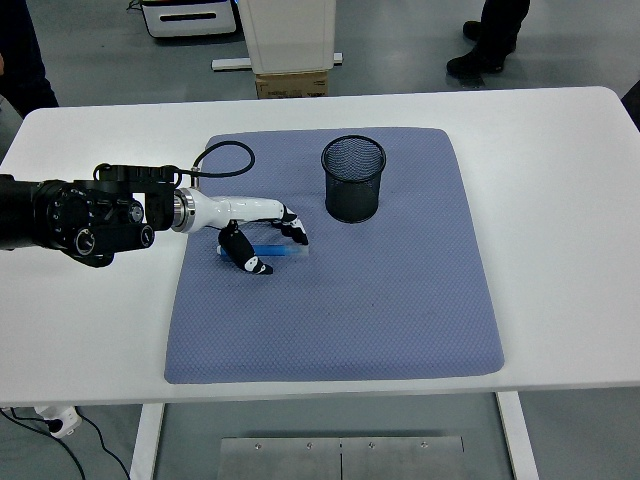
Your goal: Left hand places marker in pen holder
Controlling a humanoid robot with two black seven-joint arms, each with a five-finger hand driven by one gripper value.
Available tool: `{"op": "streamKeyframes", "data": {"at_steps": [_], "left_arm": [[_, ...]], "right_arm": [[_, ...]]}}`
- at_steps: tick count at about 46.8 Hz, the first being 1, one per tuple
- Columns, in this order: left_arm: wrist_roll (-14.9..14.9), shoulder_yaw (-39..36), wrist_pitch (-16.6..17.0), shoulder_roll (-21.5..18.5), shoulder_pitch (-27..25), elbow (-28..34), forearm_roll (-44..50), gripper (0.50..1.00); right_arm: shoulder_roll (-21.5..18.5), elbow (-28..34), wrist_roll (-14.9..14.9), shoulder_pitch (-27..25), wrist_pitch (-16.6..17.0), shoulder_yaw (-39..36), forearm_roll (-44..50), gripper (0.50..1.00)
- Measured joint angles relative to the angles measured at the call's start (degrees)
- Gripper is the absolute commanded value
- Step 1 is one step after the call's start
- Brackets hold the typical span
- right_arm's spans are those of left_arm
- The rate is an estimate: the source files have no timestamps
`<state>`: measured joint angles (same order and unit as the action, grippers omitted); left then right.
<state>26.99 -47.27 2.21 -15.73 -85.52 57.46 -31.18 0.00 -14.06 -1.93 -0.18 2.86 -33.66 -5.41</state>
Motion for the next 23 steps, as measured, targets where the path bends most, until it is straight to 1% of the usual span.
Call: {"op": "streamKeyframes", "data": {"at_steps": [4,9,23], "left_arm": [[0.0,-0.01,0.0,0.0,0.04,0.0,-0.01,0.654],[0.05,0.0,0.03,0.0,0.07,0.0,-0.02,0.625],[0.24,0.07,0.17,0.09,0.38,0.01,-0.03,0.622]], "right_arm": [[0.0,0.0,0.0,0.0,0.0,0.0,-0.01,1.0],[0.0,0.0,0.0,0.0,-0.02,0.0,-0.01,1.0],[0.0,0.0,0.0,0.0,-0.03,0.0,-0.02,1.0]]}}
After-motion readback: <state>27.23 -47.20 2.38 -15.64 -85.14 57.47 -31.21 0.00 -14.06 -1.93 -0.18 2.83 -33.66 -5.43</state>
